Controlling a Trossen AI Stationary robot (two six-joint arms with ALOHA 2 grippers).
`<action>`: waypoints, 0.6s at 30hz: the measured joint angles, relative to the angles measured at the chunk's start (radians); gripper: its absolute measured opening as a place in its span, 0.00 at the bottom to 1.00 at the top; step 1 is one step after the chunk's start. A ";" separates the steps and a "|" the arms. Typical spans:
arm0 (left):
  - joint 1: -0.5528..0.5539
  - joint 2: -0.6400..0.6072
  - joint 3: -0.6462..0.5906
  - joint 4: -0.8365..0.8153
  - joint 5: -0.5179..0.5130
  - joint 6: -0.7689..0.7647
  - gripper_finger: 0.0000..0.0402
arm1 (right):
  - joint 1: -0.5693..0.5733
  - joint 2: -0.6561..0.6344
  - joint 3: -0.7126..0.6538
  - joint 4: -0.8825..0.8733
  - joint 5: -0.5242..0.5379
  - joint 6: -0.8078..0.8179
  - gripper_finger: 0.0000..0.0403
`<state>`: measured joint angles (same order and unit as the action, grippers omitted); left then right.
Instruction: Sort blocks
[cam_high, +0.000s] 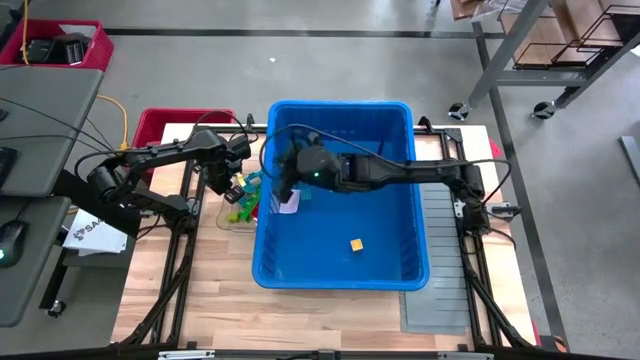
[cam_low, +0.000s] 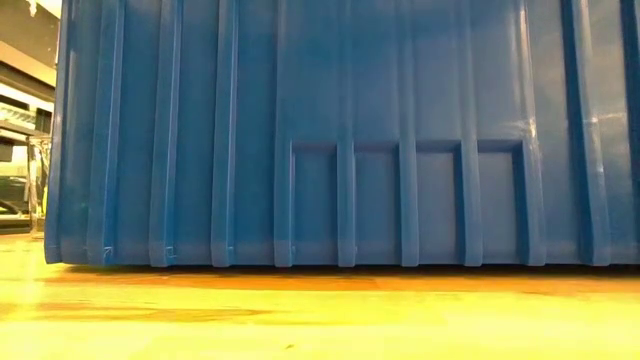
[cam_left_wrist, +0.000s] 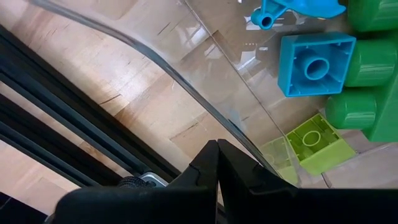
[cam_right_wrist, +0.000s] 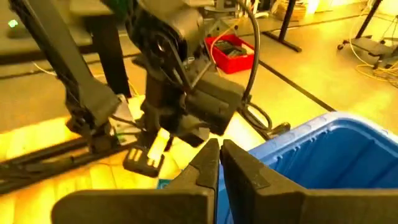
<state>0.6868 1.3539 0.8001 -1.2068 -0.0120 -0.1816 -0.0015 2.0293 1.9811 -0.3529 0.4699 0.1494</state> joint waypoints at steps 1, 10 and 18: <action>0.000 0.000 0.000 0.000 0.000 0.000 0.00 | -0.002 0.000 0.006 -0.011 -0.001 0.008 0.03; 0.000 0.000 0.000 0.000 0.001 0.000 0.00 | -0.052 0.019 -0.116 -0.295 -0.202 0.125 0.28; -0.001 0.000 0.000 -0.002 0.002 -0.010 0.00 | -0.091 0.022 -0.359 -0.107 -0.295 -0.184 0.58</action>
<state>0.6861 1.3540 0.7998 -1.2087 -0.0101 -0.1912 -0.0928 2.0514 1.6223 -0.4602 0.1748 -0.0341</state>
